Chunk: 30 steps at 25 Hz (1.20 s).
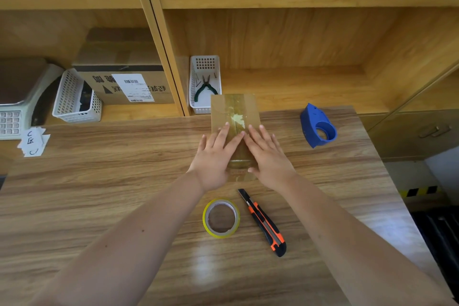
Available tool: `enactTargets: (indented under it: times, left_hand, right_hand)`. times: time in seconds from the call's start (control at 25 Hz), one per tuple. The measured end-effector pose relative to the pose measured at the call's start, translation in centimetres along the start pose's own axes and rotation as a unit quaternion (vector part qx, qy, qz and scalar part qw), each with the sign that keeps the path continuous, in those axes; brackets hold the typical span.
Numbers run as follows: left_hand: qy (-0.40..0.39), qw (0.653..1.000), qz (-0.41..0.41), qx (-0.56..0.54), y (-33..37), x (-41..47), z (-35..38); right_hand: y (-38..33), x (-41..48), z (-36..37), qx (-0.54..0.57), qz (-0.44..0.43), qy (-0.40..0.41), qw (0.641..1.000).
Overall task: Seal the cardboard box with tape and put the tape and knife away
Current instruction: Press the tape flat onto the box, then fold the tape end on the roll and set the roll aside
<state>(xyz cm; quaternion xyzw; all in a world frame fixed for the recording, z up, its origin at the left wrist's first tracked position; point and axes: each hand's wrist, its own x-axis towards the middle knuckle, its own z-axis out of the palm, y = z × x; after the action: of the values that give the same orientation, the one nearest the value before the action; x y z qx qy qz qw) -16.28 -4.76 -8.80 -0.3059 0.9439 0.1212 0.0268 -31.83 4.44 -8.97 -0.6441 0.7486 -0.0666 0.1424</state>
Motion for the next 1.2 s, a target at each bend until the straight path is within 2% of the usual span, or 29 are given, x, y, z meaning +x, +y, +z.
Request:
enactTargets:
  times: [0.08,0.2,0.28,0.36,0.52,0.68,0.84,0.96,1.2]
  left_hand:
    - [0.048,0.998,-0.006,-0.037,0.3,-1.4,-0.9]
    - [0.101,0.984,-0.069,-0.133,0.8,-4.4,-0.1]
    - [0.123,0.975,-0.078,-0.17,0.5,-6.5,1.6]
    - [0.128,0.98,-0.054,-0.143,-0.2,-8.0,3.5]
    - [0.085,0.991,-0.036,-0.097,-1.1,-9.8,6.2]
    - [0.019,0.993,-0.019,-0.111,-0.6,-10.3,8.2]
    - [-0.071,0.988,-0.02,-0.135,0.2,-10.5,9.2]
    - [-0.108,0.986,0.0,-0.125,1.3,-10.7,9.2]
    - [-0.203,0.958,-0.064,-0.193,2.7,-10.5,9.3]
  right_hand:
    - [-0.2,-1.3,-0.4,0.07,0.015,0.052,0.996]
    - [-0.2,-4.4,1.2,0.114,0.023,0.125,0.985]
    - [-0.6,-6.6,3.2,0.162,0.019,0.119,0.979]
    - [-1.2,-8.1,4.9,0.223,0.037,0.081,0.971]
    - [-2.1,-9.5,8.6,0.254,0.105,0.005,0.961]
    - [-2.8,-9.9,11.4,0.242,0.153,-0.062,0.956]
    - [-3.2,-9.6,12.5,0.254,0.177,-0.08,0.948]
    - [-3.6,-9.6,13.1,0.271,0.188,-0.069,0.942]
    - [-4.1,-8.8,13.8,0.252,0.241,-0.064,0.935]
